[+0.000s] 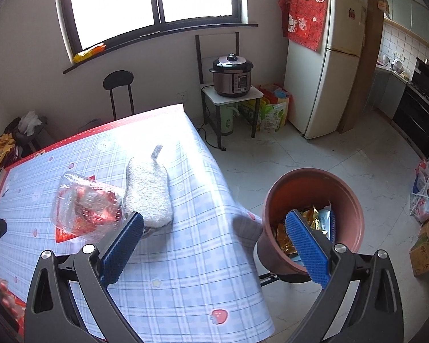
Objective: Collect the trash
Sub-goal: 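Move the left gripper to the clear plastic container and close on it, then lift the clear container with the left gripper while the right moves toward the crushed red can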
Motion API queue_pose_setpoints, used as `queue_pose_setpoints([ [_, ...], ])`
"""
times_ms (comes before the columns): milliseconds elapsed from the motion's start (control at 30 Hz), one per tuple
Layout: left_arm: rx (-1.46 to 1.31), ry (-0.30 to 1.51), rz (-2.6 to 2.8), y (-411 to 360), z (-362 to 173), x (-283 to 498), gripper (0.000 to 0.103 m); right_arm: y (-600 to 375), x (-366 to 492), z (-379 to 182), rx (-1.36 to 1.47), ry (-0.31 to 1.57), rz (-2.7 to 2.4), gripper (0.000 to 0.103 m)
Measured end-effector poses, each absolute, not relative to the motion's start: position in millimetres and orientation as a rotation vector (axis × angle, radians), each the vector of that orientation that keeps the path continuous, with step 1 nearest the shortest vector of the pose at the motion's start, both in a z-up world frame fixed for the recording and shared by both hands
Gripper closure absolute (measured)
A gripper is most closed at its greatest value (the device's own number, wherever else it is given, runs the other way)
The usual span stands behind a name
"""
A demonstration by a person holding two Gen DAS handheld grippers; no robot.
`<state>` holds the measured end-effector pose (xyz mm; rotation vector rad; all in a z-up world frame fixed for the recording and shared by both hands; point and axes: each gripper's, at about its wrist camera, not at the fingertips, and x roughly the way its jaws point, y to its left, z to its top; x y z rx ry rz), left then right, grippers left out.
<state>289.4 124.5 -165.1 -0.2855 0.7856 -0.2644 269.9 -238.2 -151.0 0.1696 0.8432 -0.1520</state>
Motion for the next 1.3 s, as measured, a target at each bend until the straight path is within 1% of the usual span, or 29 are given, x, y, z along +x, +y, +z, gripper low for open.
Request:
queue_pose_setpoints([
  [233, -0.324, 0.848, -0.408, 102.0, -190.0, 332.1, 0.008, -216.4, 276.5, -166.6, 0.169, 0.883, -0.134, 0.006],
  [300, -0.361, 0.878, -0.439, 97.8, -200.3, 346.3, 0.012, -214.6, 276.3, -169.7, 0.168, 0.889, -0.138, 0.006],
  [367, -0.395, 0.91, -0.461, 94.6, -212.2, 360.4, 0.018, -216.0, 276.7, -172.6, 0.171, 0.897, -0.144, 0.006],
  [400, -0.407, 0.928, -0.467, 92.3, -218.1, 367.3, 0.019, -216.4, 276.8, -173.6, 0.172, 0.9, -0.149, 0.006],
  [433, -0.419, 0.946, -0.47, 90.5, -224.0, 374.1, 0.022, -217.1, 277.1, -174.6, 0.173, 0.903, -0.154, 0.006],
  [467, -0.432, 0.961, -0.47, 89.8, -230.2, 379.8, 0.029, -218.0, 277.6, -175.7, 0.174, 0.906, -0.158, 0.006],
  [500, -0.447, 0.979, -0.468, 89.1, -235.8, 385.2, 0.032, -220.2, 277.8, -176.4, 0.176, 0.908, -0.163, 0.006],
  [533, -0.464, 0.997, -0.467, 88.2, -241.2, 390.3, 0.034, -221.5, 278.2, -177.1, 0.177, 0.909, -0.166, 0.006],
  [667, -0.488, 1.033, -0.474, 83.0, -254.9, 402.3, 0.034, -225.6, 280.8, -180.6, 0.185, 0.918, -0.174, 0.006],
  [800, -0.501, 1.035, -0.488, 78.6, -255.4, 403.3, 0.037, -226.0, 284.5, -184.2, 0.181, 0.927, -0.165, 0.006],
  [867, -0.497, 1.034, -0.497, 78.4, -254.8, 401.2, 0.043, -225.0, 289.0, -187.1, 0.176, 0.935, -0.149, 0.006],
  [933, -0.497, 1.036, -0.505, 77.3, -253.5, 398.3, 0.046, -221.6, 296.7, -189.8, 0.168, 0.934, -0.121, 0.006],
  [1200, -0.491, 1.046, -0.543, 64.3, -253.1, 394.8, 0.047, -194.9, 347.4, -211.8, 0.105, 0.98, -0.035, 0.006],
  [1267, -0.495, 1.048, -0.546, 61.6, -254.3, 396.0, 0.057, -187.2, 352.1, -214.3, 0.092, 0.985, -0.022, 0.006],
  [1300, -0.499, 1.042, -0.549, 62.0, -253.7, 394.8, 0.058, -183.9, 353.5, -214.9, 0.086, 0.987, -0.014, 0.006],
])
